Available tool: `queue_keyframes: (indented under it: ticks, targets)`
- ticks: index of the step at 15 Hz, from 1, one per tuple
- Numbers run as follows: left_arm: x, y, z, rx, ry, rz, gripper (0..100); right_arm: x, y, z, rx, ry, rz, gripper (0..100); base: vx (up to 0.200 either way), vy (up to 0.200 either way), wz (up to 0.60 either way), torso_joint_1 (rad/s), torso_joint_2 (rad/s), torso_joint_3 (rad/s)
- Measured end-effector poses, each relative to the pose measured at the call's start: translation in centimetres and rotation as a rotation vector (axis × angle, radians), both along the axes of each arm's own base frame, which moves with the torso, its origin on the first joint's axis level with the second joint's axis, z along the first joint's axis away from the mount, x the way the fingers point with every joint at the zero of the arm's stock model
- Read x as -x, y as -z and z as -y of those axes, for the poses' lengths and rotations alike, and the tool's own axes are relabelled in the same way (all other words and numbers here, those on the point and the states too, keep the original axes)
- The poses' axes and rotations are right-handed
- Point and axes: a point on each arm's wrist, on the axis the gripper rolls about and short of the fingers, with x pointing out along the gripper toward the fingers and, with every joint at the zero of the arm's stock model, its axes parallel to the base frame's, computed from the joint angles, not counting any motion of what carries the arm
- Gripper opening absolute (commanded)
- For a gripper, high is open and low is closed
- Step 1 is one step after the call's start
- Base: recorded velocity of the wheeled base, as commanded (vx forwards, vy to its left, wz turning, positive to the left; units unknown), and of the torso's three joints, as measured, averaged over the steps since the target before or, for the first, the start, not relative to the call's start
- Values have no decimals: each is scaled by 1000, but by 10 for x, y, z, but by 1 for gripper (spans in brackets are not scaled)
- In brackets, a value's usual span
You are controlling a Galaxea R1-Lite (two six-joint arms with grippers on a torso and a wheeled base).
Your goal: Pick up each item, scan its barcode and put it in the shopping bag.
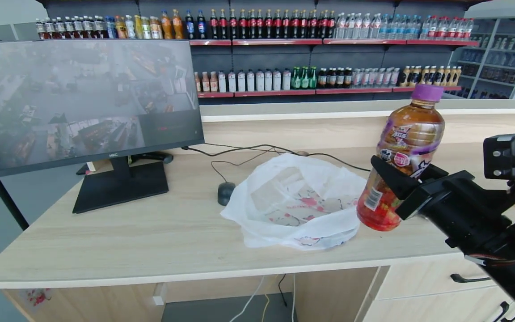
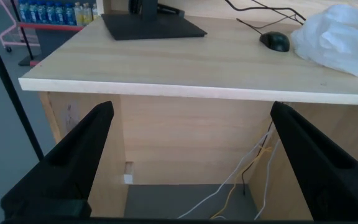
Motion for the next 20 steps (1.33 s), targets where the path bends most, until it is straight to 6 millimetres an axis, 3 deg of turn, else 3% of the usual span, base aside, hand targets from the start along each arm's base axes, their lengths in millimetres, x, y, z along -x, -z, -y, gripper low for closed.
queue_keyframes:
  ticks: [14,18,20]
  targets:
    - [0,0,0,-10,0,0,100,2,-1,-1,38,-91,25,0,0,0,0,0,0,0]
    - [0,0,0,-10,0,0,100,-11,7,-5,66,-134,5,0,0,0,0,0,0,0]
    - [0,0,0,-10,0,0,100,-28,7,-12,64,-130,15,0,0,0,0,0,0,0]
